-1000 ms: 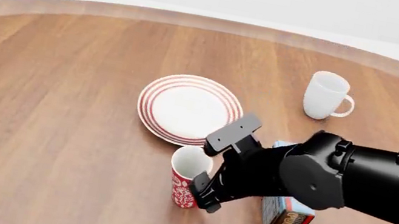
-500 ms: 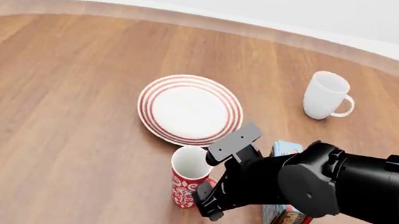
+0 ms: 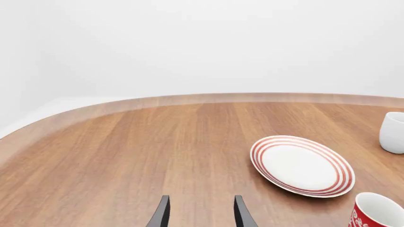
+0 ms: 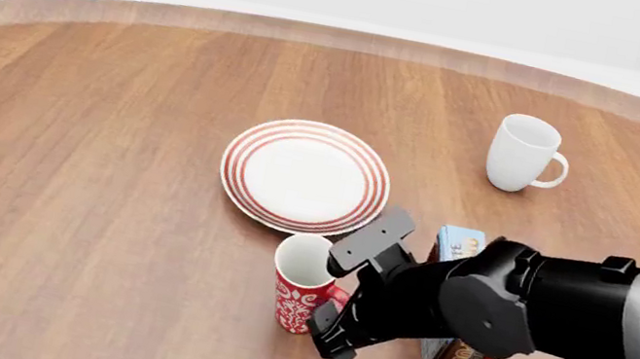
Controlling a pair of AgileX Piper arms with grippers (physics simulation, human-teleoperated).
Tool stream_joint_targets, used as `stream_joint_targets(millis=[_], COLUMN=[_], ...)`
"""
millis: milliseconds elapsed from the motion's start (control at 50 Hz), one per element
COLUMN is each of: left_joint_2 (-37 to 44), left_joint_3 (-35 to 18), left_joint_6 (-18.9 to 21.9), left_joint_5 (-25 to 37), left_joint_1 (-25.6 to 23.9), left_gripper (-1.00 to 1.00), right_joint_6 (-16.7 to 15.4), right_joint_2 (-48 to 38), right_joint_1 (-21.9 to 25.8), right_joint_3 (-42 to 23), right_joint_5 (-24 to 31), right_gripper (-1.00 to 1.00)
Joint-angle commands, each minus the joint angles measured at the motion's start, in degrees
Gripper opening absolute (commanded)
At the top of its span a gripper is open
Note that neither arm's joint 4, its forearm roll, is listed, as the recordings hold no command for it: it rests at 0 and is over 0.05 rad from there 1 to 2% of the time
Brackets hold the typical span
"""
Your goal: Pick up the red mug and put it on the plate
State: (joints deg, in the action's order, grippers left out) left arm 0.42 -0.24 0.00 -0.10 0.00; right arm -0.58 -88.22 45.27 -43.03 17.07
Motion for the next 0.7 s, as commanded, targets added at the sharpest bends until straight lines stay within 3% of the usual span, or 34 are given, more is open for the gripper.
stream_joint_targets(millis=[20,60,80,420,700], left_joint_2=[0.0,0.0,0.0,0.0,0.0], left_joint_3=[0.0,0.0,0.0,0.0,0.0], left_joint_6=[0.0,0.0,0.0,0.0,0.0], left_joint_5=[0.0,0.0,0.0,0.0,0.0], left_joint_1=[0.0,0.0,0.0,0.0,0.0], left_gripper=[1.00,1.00,1.00,1.00,1.00], right_joint_6=[0.2,0.3,0.4,-1.2,-2.6], right_joint_2=[-0.6,-0.5,-0.5,0.1,3.5], right_joint_1=[0.0,0.1,0.1,-0.3,0.8], right_joint_3=[0.9,0.7,0.7,-1.0,-5.0], right_joint_5=[-0.9,-0.6,-0.5,0.7,5.1], right_gripper=[1.00,1.00,-1.00,-1.00,-1.00])
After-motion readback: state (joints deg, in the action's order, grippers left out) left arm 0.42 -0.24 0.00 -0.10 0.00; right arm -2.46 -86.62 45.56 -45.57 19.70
